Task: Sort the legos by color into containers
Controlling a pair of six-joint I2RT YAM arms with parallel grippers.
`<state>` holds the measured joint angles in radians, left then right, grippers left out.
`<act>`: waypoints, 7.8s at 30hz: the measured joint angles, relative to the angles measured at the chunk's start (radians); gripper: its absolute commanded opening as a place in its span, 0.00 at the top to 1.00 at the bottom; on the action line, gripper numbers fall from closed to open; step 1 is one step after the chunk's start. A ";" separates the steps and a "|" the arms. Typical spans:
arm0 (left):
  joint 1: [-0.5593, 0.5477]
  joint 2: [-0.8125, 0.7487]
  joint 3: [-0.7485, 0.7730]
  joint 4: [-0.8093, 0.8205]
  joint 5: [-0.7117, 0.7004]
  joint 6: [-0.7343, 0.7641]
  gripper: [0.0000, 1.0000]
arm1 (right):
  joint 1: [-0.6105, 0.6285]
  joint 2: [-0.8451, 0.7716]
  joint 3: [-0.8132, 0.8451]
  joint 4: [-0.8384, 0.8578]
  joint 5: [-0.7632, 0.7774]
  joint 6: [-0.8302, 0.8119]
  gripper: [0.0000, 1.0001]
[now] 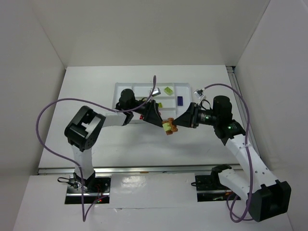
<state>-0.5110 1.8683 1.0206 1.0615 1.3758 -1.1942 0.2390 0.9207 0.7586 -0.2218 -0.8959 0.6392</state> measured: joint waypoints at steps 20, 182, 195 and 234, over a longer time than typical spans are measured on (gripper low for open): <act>0.053 0.159 0.007 0.222 0.012 -0.424 0.33 | -0.011 0.046 -0.009 -0.084 0.140 -0.040 0.78; -0.446 -0.069 0.198 -1.497 -1.160 1.096 0.31 | 0.195 -0.001 0.043 -0.438 1.188 0.043 0.22; -0.453 -0.039 0.198 -1.509 -1.142 1.139 0.31 | 0.195 0.006 0.039 -0.437 1.180 0.035 0.22; -0.407 -0.119 0.207 -1.441 -1.135 1.107 1.00 | 0.195 -0.044 0.032 -0.428 1.092 -0.020 0.22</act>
<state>-0.9180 1.7496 1.2278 -0.3794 0.2413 -0.0875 0.4335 0.8764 0.7906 -0.6498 0.1959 0.6189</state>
